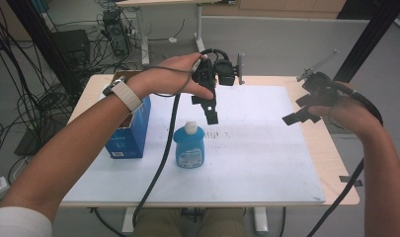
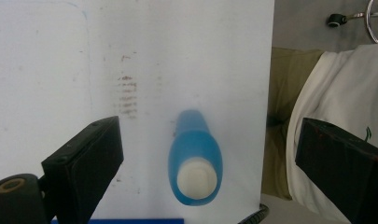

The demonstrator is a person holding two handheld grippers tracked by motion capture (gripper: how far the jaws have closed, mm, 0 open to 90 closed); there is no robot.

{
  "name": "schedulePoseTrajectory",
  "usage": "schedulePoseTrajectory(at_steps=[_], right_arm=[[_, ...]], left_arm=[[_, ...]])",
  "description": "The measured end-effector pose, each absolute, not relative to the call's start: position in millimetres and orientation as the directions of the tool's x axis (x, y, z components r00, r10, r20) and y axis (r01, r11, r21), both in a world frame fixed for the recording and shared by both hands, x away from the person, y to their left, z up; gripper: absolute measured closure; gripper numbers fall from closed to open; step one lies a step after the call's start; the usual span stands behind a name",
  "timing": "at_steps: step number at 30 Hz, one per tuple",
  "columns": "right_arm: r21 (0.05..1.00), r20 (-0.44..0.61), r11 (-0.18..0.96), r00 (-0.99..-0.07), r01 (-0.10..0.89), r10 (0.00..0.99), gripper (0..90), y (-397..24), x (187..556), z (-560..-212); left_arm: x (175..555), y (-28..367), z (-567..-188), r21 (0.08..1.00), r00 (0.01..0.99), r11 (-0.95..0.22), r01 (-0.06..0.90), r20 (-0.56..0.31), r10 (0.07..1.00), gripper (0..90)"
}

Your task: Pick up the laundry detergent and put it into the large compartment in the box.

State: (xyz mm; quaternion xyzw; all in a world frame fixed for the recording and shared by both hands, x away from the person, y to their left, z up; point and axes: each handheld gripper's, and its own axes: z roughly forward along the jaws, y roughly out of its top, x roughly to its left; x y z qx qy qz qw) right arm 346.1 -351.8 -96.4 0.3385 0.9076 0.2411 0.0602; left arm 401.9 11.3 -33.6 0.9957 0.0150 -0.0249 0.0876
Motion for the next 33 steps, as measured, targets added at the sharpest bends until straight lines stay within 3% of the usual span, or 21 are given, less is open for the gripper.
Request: schedulePoseTrajectory(at_steps=[33], right_arm=[[0.477, 0.051, 0.66, -0.768, 0.58, 0.638, 9.0, -347.4, 345.8, -96.4]], left_arm=[[398.3, 18.1, -30.0, 0.184, 0.999, -0.982, 0.043, -0.04, 0.037, 7.7]])
